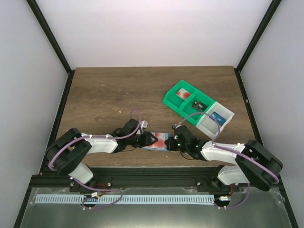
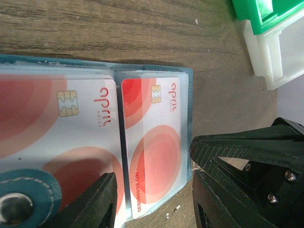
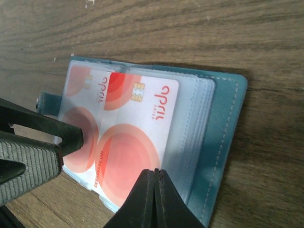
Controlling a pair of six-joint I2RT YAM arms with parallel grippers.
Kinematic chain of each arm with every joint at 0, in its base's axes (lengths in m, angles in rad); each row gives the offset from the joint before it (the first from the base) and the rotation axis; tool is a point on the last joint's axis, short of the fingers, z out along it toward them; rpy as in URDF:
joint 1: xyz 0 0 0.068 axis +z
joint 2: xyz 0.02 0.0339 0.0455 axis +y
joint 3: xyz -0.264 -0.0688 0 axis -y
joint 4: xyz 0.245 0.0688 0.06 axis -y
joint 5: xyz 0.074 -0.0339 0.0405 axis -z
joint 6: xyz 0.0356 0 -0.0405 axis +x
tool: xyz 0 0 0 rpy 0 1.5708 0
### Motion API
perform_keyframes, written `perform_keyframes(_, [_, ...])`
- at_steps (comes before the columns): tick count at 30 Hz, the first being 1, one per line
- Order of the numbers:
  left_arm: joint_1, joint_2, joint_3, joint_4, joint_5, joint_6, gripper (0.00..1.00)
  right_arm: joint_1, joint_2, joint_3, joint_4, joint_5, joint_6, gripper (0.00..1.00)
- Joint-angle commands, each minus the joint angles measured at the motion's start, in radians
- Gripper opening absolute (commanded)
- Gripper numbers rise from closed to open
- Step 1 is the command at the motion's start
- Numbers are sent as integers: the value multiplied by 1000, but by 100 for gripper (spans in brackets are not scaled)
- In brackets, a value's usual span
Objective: Take the credit cards out of the card holder
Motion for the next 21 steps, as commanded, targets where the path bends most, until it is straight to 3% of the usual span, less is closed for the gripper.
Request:
perform_keyframes(1, [6,15,-17,32,-9,12,46,6,24,37,28,16,9,1])
perform_keyframes(11, [6,62,-16,57,20,21,45,6,135,8,53,22,19,0])
perform_keyframes(21, [6,80,-21,105,50,-4,35,6,143,-33,90,16,43,1])
